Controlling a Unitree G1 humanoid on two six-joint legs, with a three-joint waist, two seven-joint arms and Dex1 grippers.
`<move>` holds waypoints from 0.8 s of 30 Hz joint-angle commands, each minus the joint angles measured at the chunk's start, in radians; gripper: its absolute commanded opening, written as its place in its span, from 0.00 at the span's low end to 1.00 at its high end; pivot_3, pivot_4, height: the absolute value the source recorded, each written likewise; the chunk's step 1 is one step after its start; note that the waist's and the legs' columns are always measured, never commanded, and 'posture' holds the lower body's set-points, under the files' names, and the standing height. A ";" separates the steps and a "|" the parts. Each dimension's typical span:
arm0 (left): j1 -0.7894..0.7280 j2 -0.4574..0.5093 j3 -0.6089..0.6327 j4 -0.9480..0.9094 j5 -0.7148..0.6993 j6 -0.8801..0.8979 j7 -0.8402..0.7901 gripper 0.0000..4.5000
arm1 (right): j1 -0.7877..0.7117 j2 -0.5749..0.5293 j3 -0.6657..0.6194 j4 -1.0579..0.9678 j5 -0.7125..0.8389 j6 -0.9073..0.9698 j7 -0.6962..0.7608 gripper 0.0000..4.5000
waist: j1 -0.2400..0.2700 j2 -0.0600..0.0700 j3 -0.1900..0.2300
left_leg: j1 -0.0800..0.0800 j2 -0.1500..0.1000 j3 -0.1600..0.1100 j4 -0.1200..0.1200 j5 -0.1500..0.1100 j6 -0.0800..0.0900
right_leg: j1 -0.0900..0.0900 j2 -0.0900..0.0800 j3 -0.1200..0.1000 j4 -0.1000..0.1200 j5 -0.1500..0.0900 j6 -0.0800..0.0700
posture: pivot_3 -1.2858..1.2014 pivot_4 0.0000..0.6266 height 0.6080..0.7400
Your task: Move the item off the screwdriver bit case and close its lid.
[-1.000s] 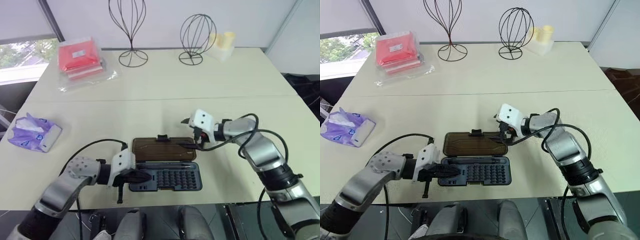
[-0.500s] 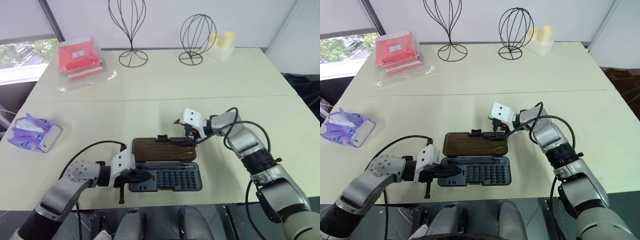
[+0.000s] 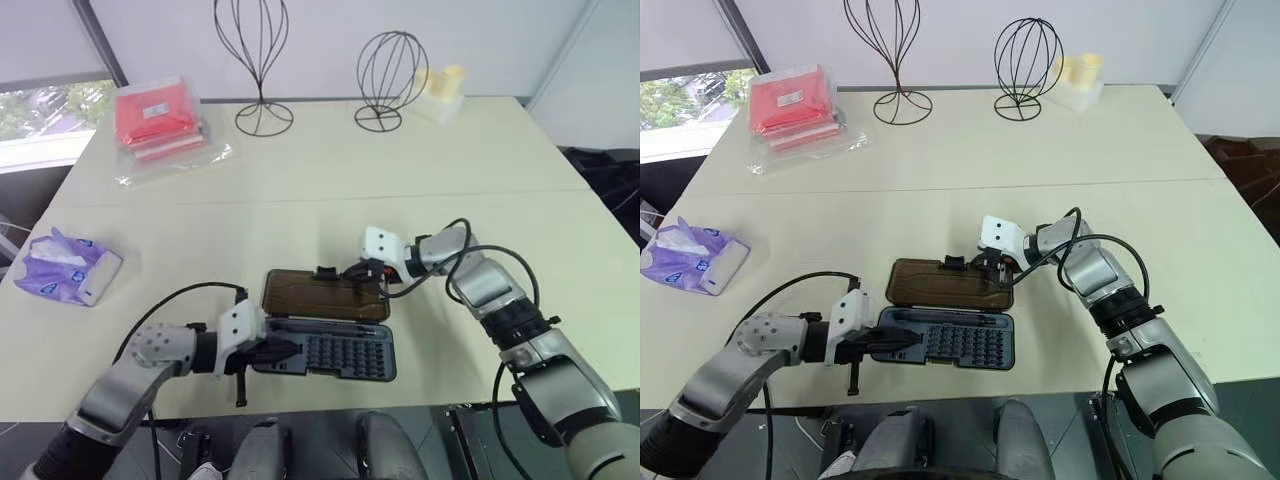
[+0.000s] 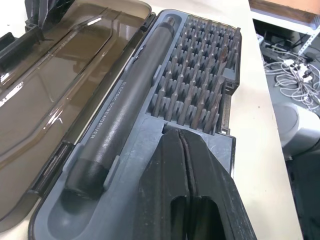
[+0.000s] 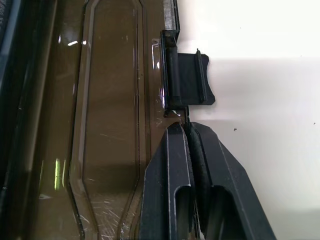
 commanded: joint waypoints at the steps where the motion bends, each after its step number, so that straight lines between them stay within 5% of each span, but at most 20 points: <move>1: 0.004 -0.002 0.002 0.051 0.031 -0.018 0.009 0.00 | 0.002 -0.001 0.006 0.003 -0.027 -0.009 -0.004 0.01 | 0.000 0.000 0.000 | 0.000 0.000 0.000 0.000 0.000 0.000 | 0.000 0.000 0.000 0.000 0.000 0.000 | 0.52 0.24 1.00; 11: -0.113 -0.090 0.161 0.045 -0.151 0.131 0.111 0.00 | 0.046 -0.056 -0.057 -0.144 -0.160 -0.245 -0.198 0.01 | 0.004 0.000 0.000 | -0.002 0.000 0.000 0.001 0.000 0.000 | -0.003 0.000 0.000 0.001 0.000 0.000 | 0.52 0.24 1.00; 24: -0.460 -0.166 0.330 0.158 -0.311 0.303 0.258 0.00 | 0.218 -0.082 -0.143 -0.453 -0.257 -0.278 -0.407 0.01 | 0.002 -0.001 0.001 | -0.003 -0.001 0.000 0.001 0.003 -0.005 | -0.003 0.000 0.000 0.000 0.000 0.000 | 0.52 0.24 1.00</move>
